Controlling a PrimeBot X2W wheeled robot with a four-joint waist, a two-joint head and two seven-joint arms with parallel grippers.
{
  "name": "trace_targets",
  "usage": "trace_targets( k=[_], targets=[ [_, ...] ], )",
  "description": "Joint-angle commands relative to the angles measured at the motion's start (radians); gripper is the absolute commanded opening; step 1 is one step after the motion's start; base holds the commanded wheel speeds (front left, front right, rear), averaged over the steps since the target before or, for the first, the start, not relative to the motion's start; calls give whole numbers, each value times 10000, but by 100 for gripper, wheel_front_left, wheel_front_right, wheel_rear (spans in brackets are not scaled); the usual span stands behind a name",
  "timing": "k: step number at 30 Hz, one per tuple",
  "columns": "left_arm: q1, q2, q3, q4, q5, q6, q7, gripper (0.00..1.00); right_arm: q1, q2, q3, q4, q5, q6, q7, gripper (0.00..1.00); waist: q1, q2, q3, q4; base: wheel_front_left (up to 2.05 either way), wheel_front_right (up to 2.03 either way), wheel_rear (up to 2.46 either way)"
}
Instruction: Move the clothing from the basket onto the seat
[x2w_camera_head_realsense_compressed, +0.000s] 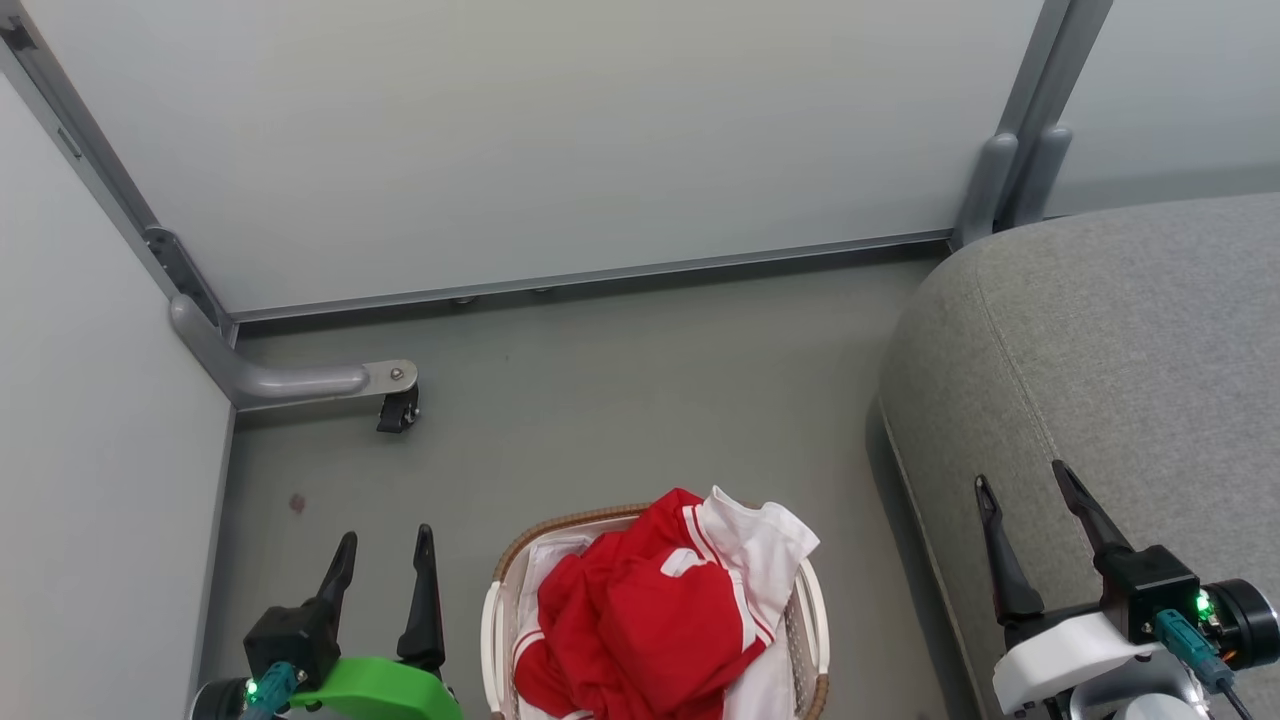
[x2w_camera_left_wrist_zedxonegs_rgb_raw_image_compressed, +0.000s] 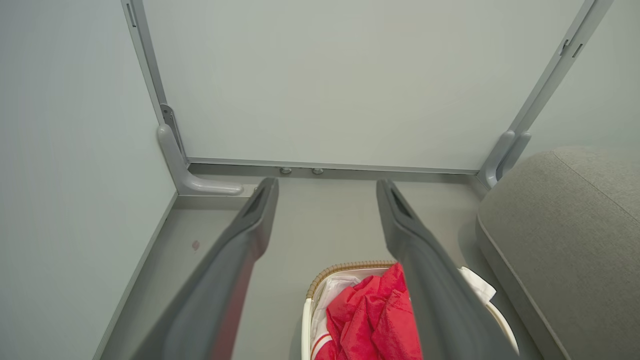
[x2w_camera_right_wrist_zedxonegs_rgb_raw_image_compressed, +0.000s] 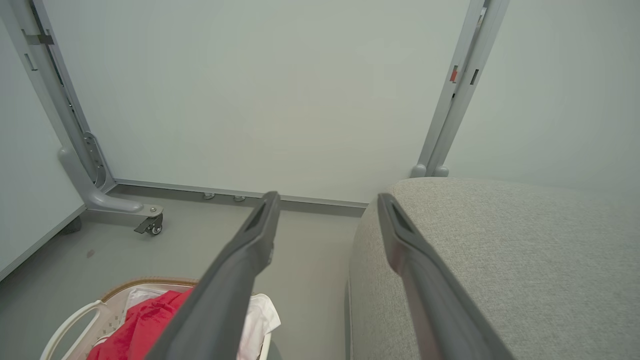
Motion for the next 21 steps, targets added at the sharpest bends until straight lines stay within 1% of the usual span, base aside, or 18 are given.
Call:
trace_targets(
  k=[1,4,7,10,12,17,21],
  targets=[
    [-110,66,-27,-15,29,-49,-7,100,-67,-53,-22,-76,82,4,-49,100,0,0,143,-13,0,0,0],
    [-406,63,-194,38,113,-95,-7,100,-282,-53,-33,-171,100,4,-49,100,0,0,500,-57,0,0,0],
    [-867,62,-450,31,373,-159,-7,100,-592,-53,-34,-239,116,4,-48,100,0,0,1058,-162,0,0,0],
    [-1356,62,-729,197,225,-250,-2,100,-1001,-53,-89,-300,191,4,-48,100,0,0,1670,-324,0,0,0],
    [-1878,60,-972,416,378,-308,-2,100,-1314,-49,-93,-354,245,4,-48,100,0,0,2149,-462,0,0,0],
    [-3242,65,-1672,1783,722,-431,-2,100,-2122,-46,1,-409,439,4,-48,100,0,0,3430,-914,0,0,0],
    [-4332,67,-2301,3330,908,-497,-1,100,-2689,-46,176,-462,625,2,-48,100,0,0,4386,-1327,0,0,0]
  ],
)
